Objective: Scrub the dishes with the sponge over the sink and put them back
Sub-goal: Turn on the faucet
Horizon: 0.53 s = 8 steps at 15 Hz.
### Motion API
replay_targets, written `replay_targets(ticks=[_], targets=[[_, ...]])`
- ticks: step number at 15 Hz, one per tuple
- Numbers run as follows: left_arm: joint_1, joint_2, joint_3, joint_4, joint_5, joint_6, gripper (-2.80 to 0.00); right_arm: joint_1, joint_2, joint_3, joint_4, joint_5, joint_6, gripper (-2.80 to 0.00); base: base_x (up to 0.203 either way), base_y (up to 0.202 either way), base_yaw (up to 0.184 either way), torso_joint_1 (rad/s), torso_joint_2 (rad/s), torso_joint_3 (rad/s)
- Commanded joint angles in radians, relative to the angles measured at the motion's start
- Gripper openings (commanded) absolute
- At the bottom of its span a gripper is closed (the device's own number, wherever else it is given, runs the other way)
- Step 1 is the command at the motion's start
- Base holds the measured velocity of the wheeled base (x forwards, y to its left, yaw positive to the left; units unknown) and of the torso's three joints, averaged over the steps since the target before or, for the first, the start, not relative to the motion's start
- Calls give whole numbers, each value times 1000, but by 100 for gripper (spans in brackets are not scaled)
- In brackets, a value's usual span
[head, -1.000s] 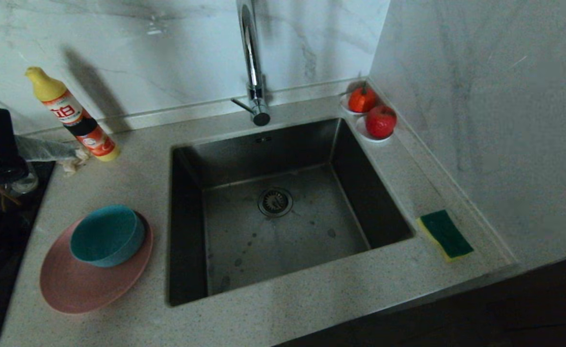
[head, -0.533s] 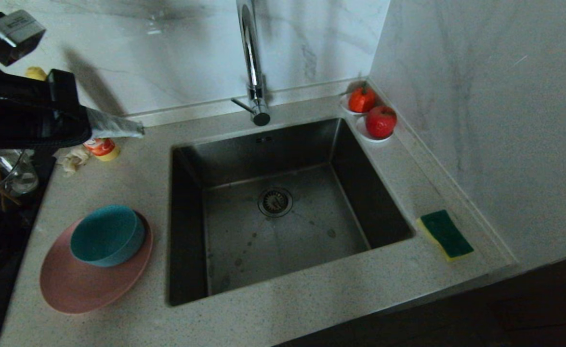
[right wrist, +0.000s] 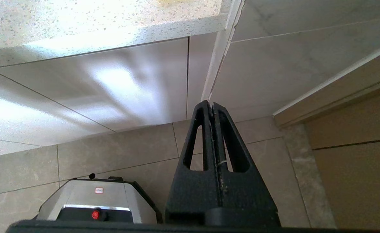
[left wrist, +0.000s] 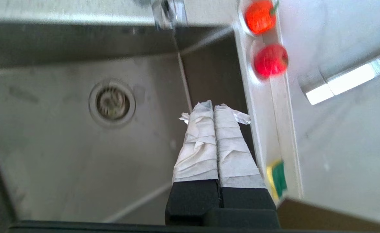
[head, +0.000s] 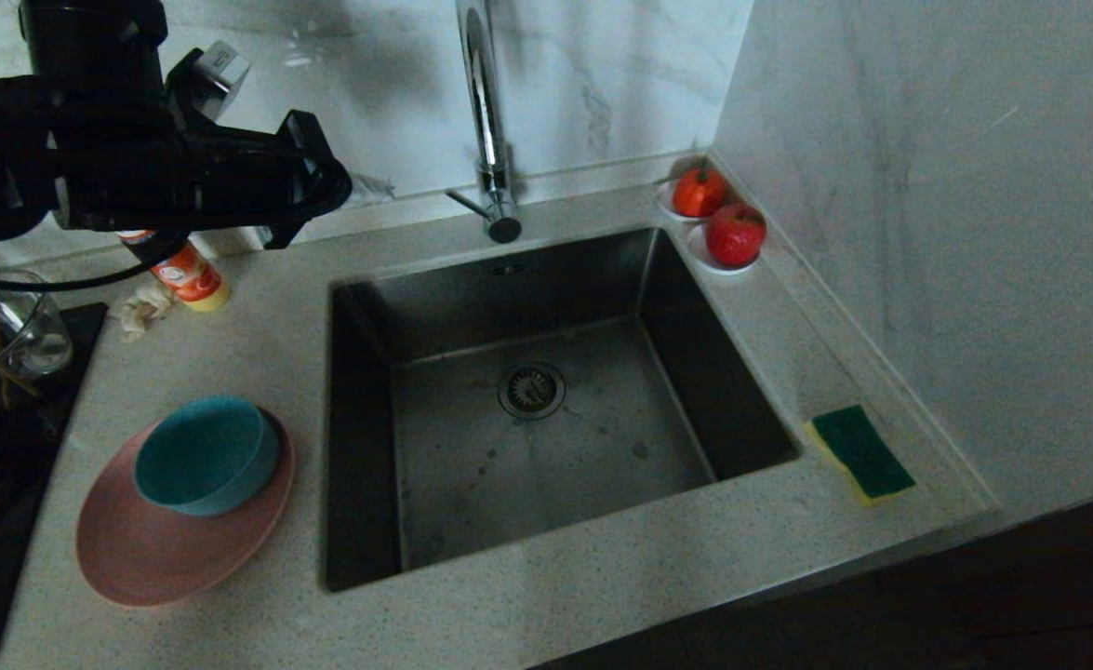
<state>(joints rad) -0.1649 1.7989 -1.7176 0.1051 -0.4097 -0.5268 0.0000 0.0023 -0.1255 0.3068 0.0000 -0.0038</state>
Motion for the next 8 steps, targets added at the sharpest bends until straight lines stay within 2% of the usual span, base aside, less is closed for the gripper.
replay_targets(ticks=[1,5,8], targets=[[-2,108,-45,-38,16,-9,-280,0,1,1,2,0,-1,-280,0,0,0,0,0,0],[-2,210,-52,-219,74,-45,-280,0,1,0,2,0,-1,-280,0,0,0,0,0,0],[-4,240,-103,-234,78,-84,-280,0,1,0,2,0,-1,-280,0,0,0,0,0,0]])
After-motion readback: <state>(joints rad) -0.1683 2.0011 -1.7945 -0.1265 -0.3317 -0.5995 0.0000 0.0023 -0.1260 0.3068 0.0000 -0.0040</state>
